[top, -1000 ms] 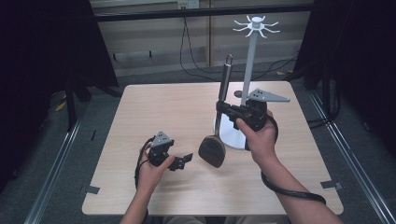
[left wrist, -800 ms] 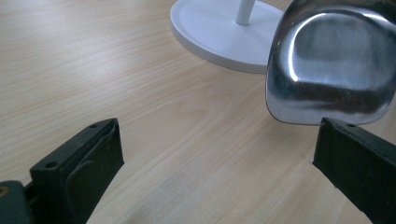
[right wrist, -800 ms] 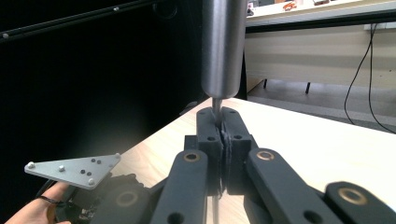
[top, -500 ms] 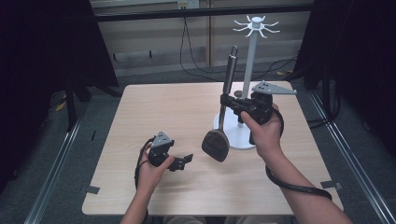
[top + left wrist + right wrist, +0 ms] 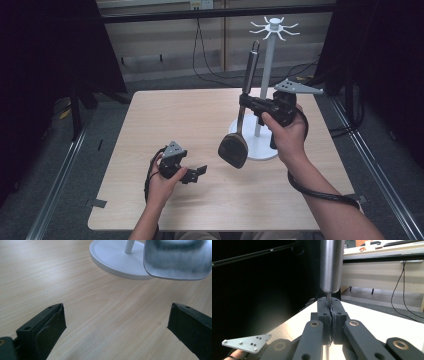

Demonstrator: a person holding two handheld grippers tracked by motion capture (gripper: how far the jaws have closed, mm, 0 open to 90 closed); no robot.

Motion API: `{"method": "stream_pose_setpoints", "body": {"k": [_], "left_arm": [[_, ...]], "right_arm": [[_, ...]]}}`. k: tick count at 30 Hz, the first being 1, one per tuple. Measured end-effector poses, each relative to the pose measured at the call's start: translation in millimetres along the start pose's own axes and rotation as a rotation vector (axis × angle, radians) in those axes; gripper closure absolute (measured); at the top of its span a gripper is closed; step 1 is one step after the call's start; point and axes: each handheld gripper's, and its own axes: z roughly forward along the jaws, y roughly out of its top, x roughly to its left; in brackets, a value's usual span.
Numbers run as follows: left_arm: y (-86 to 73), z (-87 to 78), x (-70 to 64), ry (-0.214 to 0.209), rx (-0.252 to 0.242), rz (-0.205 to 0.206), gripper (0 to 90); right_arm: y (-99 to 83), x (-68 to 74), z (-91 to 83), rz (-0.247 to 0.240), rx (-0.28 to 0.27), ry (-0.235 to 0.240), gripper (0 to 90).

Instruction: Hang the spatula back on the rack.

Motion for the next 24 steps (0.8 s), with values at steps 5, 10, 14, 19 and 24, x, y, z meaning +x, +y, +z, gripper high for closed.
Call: {"method": "stream_pose_setpoints", "body": {"k": [5,10,14,19,24], "left_arm": [[0.3,0.1,-0.6,0.001,0.002,0.006,1.3],[-0.2,1.2,-1.3,0.002,0.007,0.008,1.3],[0.2,1.5,-2.0,-0.001,0.007,0.009,1.3],[0.2,1.5,-2.2,-0.003,0.010,0.013,1.2],[0.0,1.7,-1.9,-0.004,0.009,0.012,1.3]], "right_arm": [[2.7,-4.9,-1.0,-0.002,-0.008,-0.008,88.6],[5.0,-8.8,-3.0,0.000,-0.009,-0.019,88.5],[6.2,-11.2,-4.1,0.004,-0.011,-0.022,88.5],[5.9,-14.4,-3.4,0.009,-0.009,-0.027,88.5],[5.0,-15.8,-3.1,0.009,-0.003,-0.034,88.5]]}}
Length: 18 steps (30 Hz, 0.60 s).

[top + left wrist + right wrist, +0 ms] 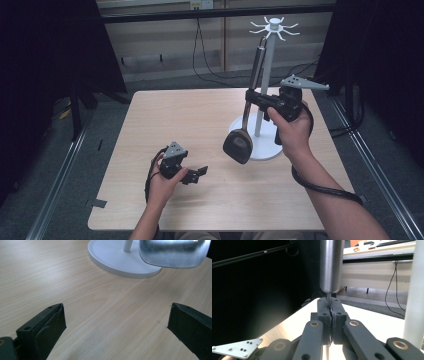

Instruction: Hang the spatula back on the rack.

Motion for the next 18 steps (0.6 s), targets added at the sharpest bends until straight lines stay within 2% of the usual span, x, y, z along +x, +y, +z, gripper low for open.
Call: {"method": "stream_pose_setpoints", "body": {"k": [18], "left_arm": [[0.3,-0.9,0.2,0.004,0.003,0.003,1.3]], "right_arm": [[-1.6,-7.6,0.4,-0.018,0.010,-0.030,88.3]]}}
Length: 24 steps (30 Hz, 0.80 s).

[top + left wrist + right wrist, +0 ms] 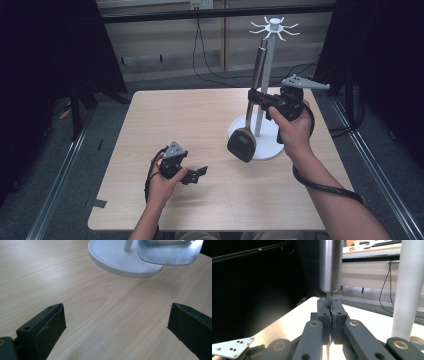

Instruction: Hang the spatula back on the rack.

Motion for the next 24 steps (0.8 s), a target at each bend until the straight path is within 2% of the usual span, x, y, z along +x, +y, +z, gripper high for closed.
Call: {"method": "stream_pose_setpoints", "body": {"k": [24], "left_arm": [[0.9,-0.7,-1.2,0.005,0.011,0.016,1.4]], "right_arm": [[-0.2,-12.3,1.7,-0.001,-0.006,-0.031,84.9]]}}
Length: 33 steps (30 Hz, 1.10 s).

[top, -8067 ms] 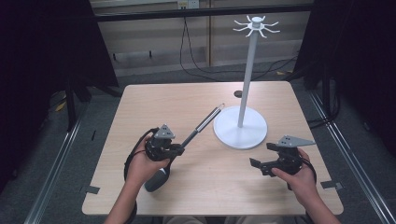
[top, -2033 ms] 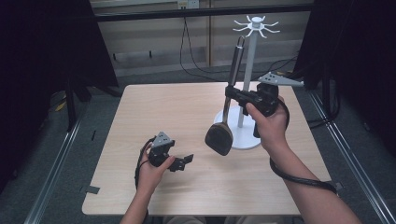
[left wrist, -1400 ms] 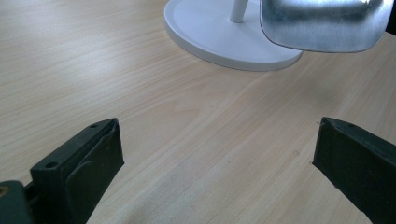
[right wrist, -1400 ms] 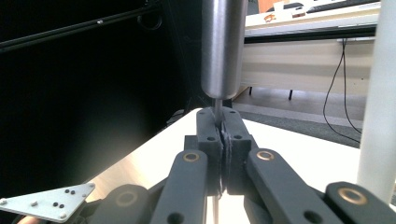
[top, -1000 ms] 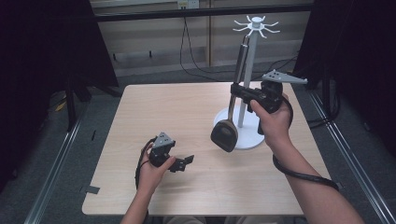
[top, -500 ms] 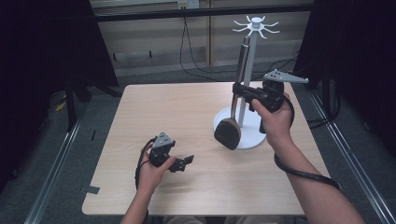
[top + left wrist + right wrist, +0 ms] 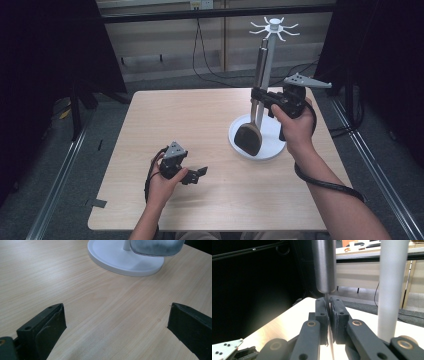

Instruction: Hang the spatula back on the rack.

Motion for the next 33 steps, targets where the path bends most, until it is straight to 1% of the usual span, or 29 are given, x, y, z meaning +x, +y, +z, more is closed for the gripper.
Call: {"method": "stream_pose_setpoints", "body": {"k": [7,8,15,17,18,21,23,24,25,26,27,28,29,30,31,33], "left_arm": [[1.0,1.9,0.6,-0.004,-0.001,0.000,1.5],[1.2,2.4,0.5,-0.006,-0.002,0.001,1.5],[1.9,2.4,-0.2,-0.008,0.000,0.002,1.5],[2.2,1.8,0.1,-0.005,-0.001,0.011,1.5],[2.2,1.9,-0.1,-0.007,-0.003,0.006,1.5],[2.4,2.7,-0.3,-0.010,0.000,0.008,1.5],[2.1,2.8,-1.0,-0.014,-0.003,0.004,1.5],[1.8,2.7,-1.3,-0.013,-0.003,0.005,1.5],[1.5,2.7,-0.8,-0.015,0.002,0.009,1.5],[1.5,2.7,-0.8,-0.015,0.002,0.009,1.5],[1.6,2.7,-0.4,-0.015,0.002,0.009,1.5],[1.8,2.7,-0.3,-0.012,0.000,0.004,1.5],[2.0,2.7,0.0,-0.012,0.000,0.007,1.5],[2.1,2.6,-0.2,-0.013,0.002,0.007,1.5],[2.0,2.6,-0.4,-0.011,0.000,0.006,1.5],[1.9,2.6,-0.7,-0.008,0.003,0.010,1.5]], "right_arm": [[0.2,-2.0,0.0,-0.003,0.002,-0.015,82.9],[0.4,-2.1,0.2,-0.014,0.005,-0.023,82.3],[0.8,-1.3,0.6,-0.032,0.010,-0.035,77.4],[0.8,-1.5,-0.4,-0.039,0.012,-0.045,75.7],[0.8,-2.2,-1.4,-0.039,0.012,-0.052,72.5],[0.7,-3.5,-3.0,-0.034,0.013,-0.059,65.2],[0.1,-4.0,-4.9,-0.037,0.012,-0.068,61.3],[0.1,-4.0,-4.9,-0.037,0.012,-0.068,61.3],[-1.2,-4.2,-6.5,-0.035,0.014,-0.070,56.5],[-1.8,-4.5,-7.3,-0.040,0.017,-0.074,54.6],[-1.8,-4.5,-7.3,-0.040,0.017,-0.074,54.6],[-3.5,-4.9,-9.8,-0.043,0.022,-0.081,46.8],[-3.5,-4.9,-9.8,-0.043,0.022,-0.081,46.8],[-4.3,-5.4,-10.5,-0.049,0.024,-0.083,44.1],[-5.5,-5.7,-11.8,-0.050,0.032,-0.080,39.9],[-8.8,-6.2,-15.5,-0.059,0.043,-0.088,28.1]]}}
